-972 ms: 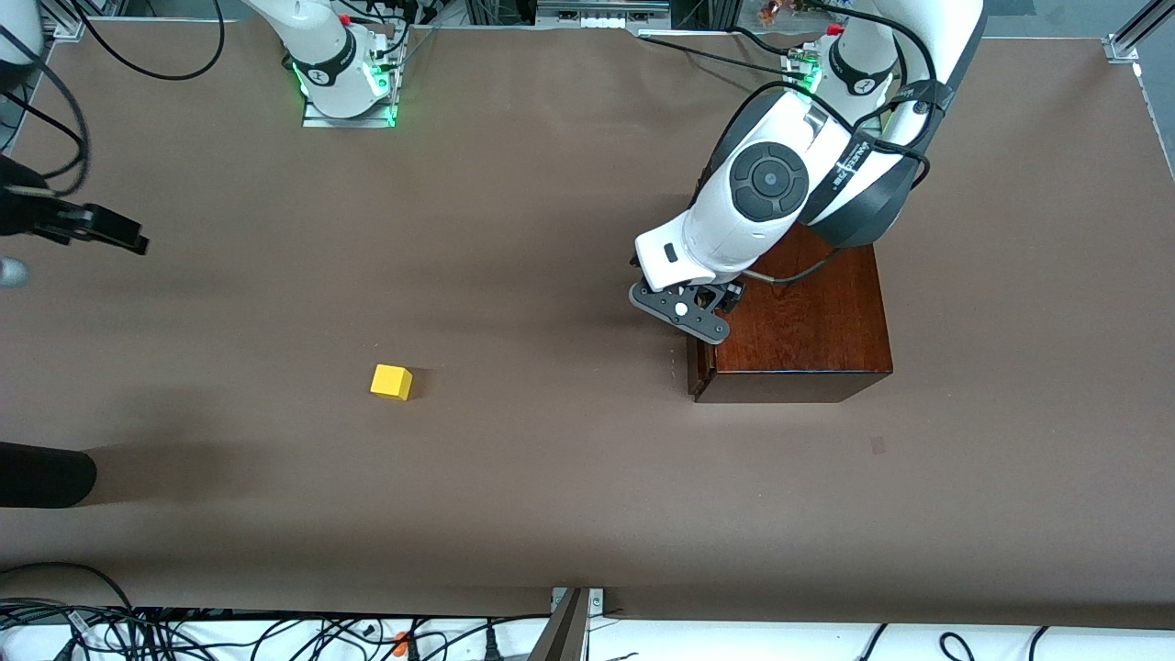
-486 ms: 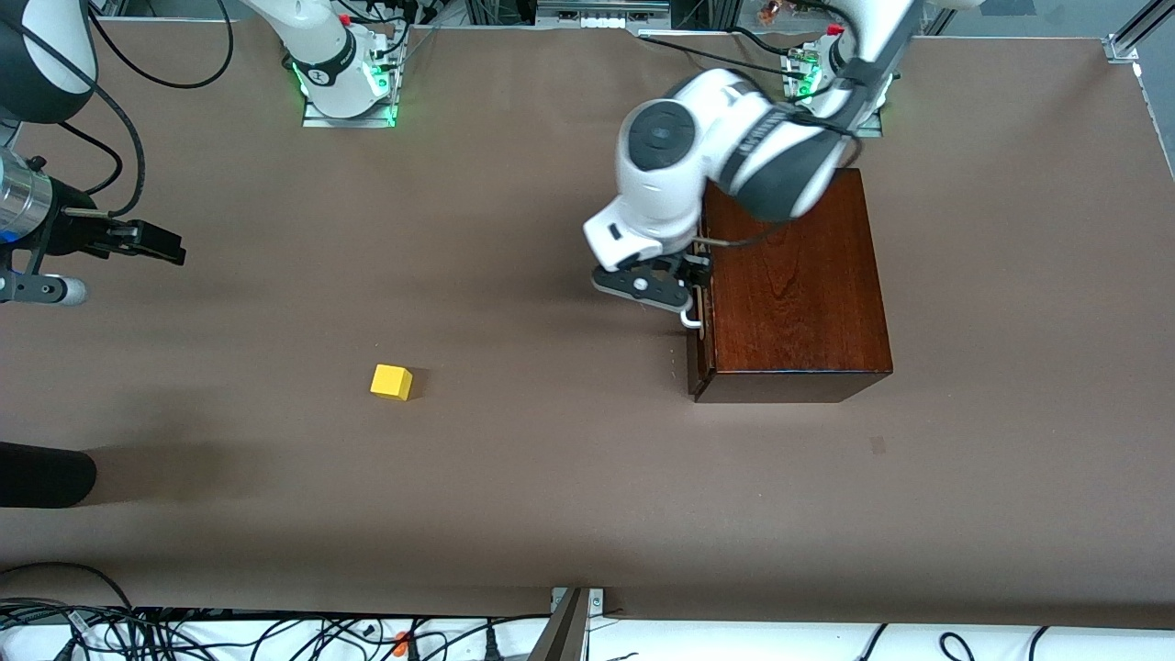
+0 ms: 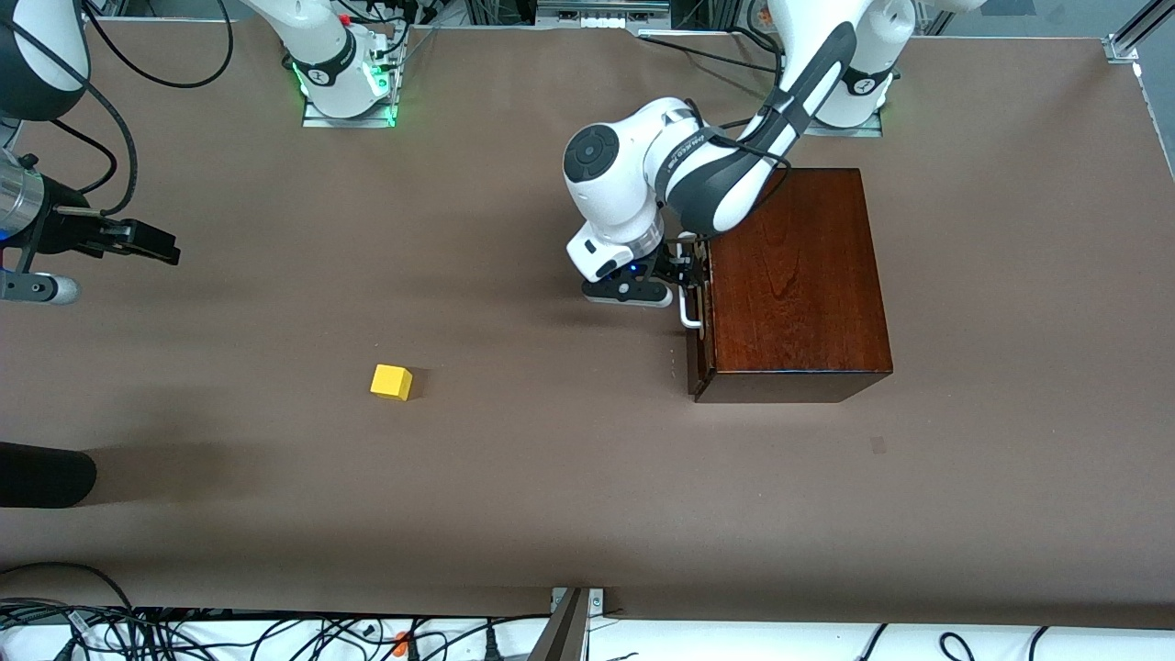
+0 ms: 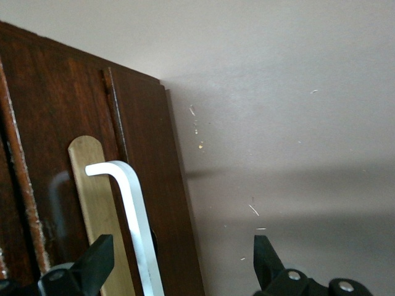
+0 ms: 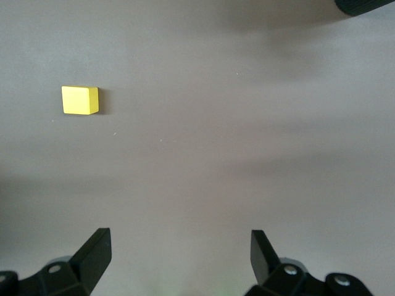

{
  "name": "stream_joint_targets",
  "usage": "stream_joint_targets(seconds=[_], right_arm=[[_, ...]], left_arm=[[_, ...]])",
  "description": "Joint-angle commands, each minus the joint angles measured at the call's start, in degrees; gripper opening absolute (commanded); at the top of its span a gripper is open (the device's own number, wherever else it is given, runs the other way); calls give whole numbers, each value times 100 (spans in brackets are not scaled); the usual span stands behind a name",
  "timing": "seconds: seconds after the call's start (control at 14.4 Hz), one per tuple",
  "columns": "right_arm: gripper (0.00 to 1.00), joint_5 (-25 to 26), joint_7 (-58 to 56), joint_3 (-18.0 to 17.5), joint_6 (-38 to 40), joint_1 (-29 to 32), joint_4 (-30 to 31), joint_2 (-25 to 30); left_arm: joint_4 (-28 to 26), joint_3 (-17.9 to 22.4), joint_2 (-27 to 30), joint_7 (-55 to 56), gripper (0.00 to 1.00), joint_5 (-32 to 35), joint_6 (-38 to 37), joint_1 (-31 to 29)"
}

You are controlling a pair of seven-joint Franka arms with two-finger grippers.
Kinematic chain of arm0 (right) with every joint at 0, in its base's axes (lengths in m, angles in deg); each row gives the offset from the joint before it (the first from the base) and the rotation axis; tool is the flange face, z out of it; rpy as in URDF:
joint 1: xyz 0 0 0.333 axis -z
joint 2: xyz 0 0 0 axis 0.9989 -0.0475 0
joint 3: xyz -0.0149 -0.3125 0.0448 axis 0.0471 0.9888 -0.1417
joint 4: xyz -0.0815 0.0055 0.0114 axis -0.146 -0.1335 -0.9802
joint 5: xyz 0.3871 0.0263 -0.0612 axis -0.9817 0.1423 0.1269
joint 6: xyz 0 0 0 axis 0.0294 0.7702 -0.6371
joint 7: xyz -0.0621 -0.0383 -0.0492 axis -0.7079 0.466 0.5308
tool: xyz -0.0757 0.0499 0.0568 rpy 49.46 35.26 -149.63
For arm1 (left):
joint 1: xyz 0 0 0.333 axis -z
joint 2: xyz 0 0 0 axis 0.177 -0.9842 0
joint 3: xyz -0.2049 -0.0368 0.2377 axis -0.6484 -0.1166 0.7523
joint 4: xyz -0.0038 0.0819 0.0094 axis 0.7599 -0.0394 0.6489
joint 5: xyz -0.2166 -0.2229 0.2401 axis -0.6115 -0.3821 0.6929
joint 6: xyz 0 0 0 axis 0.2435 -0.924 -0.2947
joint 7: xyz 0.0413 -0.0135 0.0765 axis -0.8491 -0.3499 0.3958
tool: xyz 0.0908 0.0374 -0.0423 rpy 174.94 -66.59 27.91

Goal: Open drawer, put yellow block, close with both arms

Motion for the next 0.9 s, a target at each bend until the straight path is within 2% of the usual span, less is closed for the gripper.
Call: stream_joint_targets(seconds=[0.0,0.28,0.83], right_arm=[[100,-16,45,10,61,41,-67,50],[100,-25,53,54,44,50,-76,68],[100,-51,54,142,43,50,-155,68]], left_arm=[[-3,28,27,164,100,160,-132,24],[-29,11,-113,532,100,160,-123,32],[-29,-16,-201,568,100,54,-35,67]])
